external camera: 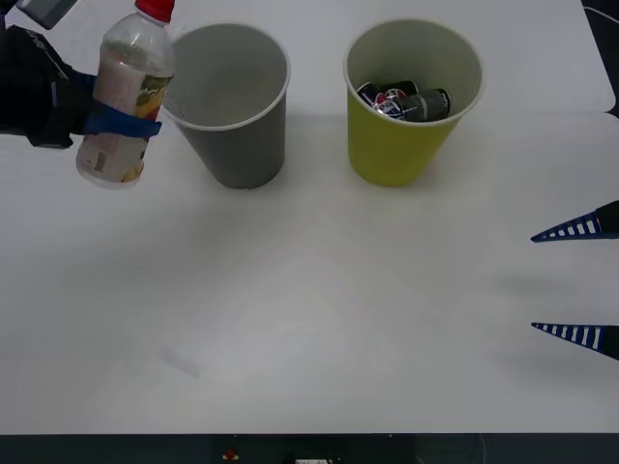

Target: Put the can into the green bin and the plastic bottle into the gray bin

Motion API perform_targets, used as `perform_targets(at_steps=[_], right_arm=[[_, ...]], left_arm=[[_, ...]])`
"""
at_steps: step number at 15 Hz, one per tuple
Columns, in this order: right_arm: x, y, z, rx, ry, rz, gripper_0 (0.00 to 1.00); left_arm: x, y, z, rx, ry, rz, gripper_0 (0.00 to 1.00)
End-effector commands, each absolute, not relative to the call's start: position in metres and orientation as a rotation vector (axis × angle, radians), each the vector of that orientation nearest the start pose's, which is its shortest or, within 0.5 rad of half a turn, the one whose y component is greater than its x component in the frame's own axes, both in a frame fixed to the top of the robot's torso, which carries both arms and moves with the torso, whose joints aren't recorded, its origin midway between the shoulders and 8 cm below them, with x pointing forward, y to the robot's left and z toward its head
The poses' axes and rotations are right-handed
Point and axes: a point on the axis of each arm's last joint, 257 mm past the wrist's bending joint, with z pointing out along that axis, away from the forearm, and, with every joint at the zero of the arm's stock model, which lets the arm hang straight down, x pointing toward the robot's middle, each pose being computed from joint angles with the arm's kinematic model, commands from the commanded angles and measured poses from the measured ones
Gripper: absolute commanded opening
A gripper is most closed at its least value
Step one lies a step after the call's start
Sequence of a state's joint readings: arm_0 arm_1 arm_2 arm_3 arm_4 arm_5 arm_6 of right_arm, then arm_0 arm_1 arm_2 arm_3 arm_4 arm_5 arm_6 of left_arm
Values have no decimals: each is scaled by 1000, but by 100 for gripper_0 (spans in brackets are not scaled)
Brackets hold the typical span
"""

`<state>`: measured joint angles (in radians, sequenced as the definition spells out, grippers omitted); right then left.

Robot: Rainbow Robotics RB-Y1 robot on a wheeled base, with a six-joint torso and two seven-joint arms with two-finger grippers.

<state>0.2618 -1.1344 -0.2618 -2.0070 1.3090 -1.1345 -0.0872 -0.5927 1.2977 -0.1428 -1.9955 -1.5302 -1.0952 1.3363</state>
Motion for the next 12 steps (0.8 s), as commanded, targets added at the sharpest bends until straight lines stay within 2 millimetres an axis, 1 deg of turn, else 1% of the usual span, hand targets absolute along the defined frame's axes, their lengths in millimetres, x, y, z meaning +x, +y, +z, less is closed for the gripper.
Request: perform_targets(at_steps=[1,3,4,7,9,11,12], right_arm=[[341,-286,-167,-1634,1596,209,100],[341,-286,-167,-1634,1596,209,100],[341,-286,-167,-1634,1596,209,100],[341,-286,-167,-1634,1596,209,100],[341,-286,-167,-1634,1596,209,100],[341,-286,-167,-1634,1596,209,100],[341,-286,-167,-1634,1596,209,100]], left_arm=[[491,183,19,1030,1982,-309,0],[513,173,28,1019,1990,-311,0],[522,165,30,1012,1997,-324,0],[552,151,36,977,2011,-347,0],[573,150,33,966,2030,-333,0],[585,151,30,944,2051,-322,0],[589,155,27,939,2062,-309,0]])
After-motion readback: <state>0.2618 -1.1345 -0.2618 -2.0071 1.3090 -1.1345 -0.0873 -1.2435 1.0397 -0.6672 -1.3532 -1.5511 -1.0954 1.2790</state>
